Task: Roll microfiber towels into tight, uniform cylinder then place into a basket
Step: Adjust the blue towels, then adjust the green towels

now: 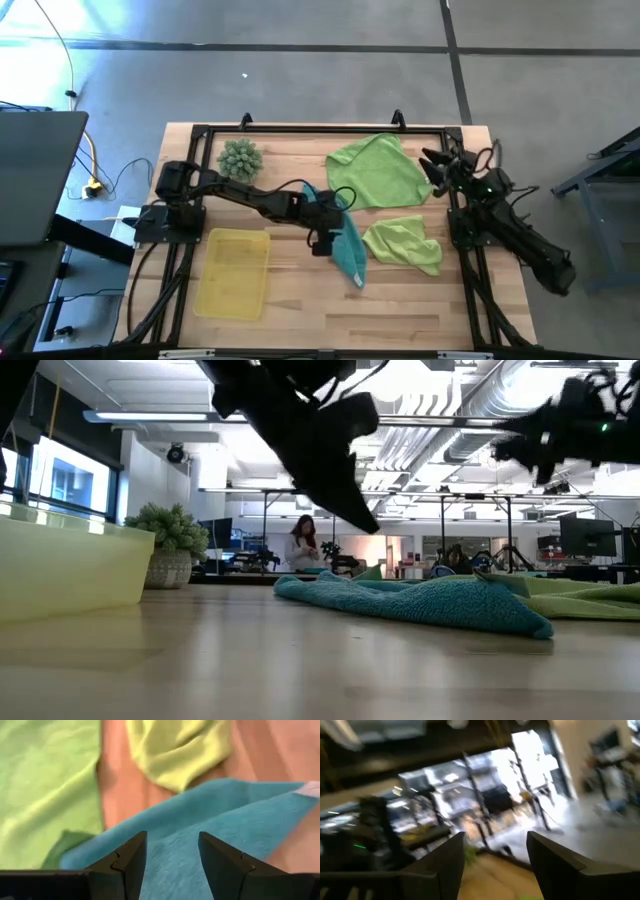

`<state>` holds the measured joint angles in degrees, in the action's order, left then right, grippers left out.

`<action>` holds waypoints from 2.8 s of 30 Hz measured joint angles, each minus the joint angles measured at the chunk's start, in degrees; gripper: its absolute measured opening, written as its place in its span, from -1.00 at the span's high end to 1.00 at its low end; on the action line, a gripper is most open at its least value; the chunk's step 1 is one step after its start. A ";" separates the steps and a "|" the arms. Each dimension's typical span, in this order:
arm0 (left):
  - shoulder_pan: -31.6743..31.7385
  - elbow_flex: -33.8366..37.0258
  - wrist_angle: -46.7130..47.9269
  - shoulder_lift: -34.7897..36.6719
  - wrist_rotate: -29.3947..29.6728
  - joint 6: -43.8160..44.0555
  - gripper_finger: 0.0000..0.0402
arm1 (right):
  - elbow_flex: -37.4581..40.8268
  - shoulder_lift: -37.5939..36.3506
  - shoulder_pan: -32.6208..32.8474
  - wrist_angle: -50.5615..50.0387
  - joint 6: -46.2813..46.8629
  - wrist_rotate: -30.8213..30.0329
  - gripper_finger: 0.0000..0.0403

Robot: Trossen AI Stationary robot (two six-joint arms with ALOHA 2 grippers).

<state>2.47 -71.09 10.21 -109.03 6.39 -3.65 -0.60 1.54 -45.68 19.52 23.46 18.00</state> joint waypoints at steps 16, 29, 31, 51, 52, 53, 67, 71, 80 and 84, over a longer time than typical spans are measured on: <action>3.40 0.20 4.28 -1.93 2.19 12.01 0.17 | 0.00 1.56 7.62 15.46 -5.11 -8.45 -0.01; 4.43 0.11 6.81 -6.78 1.64 17.63 0.17 | -14.27 14.04 7.60 8.63 -11.75 -7.52 -0.01; 4.43 0.04 6.77 -7.08 1.64 17.65 0.17 | -18.06 17.30 7.60 3.92 -11.97 -7.14 -0.01; 4.43 -0.06 9.63 -7.13 1.16 13.56 0.17 | -31.46 55.07 19.44 -21.90 -8.92 -5.23 -0.01; 4.43 -0.05 9.65 -7.13 1.16 13.54 0.17 | -31.45 56.20 19.85 -22.68 -8.25 -7.03 -0.01; 4.43 -0.05 9.69 -7.13 1.16 13.54 0.17 | -31.45 57.39 20.25 -22.98 -7.49 -8.72 -0.01; 5.08 0.04 9.95 -7.18 -1.57 10.92 0.17 | -31.43 77.43 24.60 -22.91 3.67 -19.07 -0.01; 5.08 0.06 9.95 -7.18 -1.58 10.05 0.17 | -31.41 82.88 24.34 -22.53 4.57 -19.97 -0.01; 5.08 0.09 9.93 -7.18 -1.42 9.89 0.17 | -31.56 87.04 19.82 -23.17 3.03 -32.47 -0.01; 5.08 0.09 9.93 -7.18 -1.40 9.92 0.17 | -31.52 86.54 16.31 -25.88 2.46 -37.83 -0.01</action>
<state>7.55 -71.00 20.14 -116.20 4.99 6.26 -32.12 88.08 -29.38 -6.36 25.92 -19.83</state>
